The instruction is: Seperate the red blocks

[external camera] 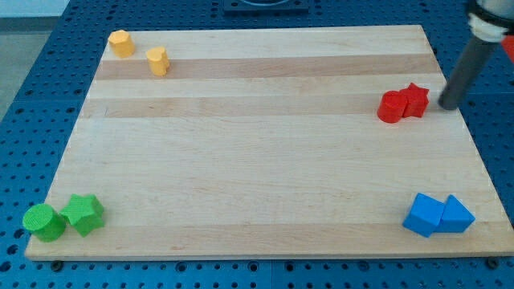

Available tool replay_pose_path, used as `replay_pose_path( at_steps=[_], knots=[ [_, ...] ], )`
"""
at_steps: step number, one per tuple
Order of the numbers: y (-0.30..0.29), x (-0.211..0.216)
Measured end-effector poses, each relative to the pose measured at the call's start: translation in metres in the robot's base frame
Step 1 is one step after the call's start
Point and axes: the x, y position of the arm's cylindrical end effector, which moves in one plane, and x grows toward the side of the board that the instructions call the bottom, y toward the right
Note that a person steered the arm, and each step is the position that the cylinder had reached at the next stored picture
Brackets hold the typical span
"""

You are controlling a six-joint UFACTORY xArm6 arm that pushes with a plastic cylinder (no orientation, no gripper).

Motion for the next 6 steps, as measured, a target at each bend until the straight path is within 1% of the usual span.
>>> replay_pose_path(
  at_steps=[1, 2, 3, 4, 5, 6],
  knots=[
    [-0.063, -0.019],
    [-0.122, -0.022],
    [-0.107, -0.02],
    [-0.045, -0.011],
    [-0.008, 0.004],
    [-0.057, 0.025]
  ],
)
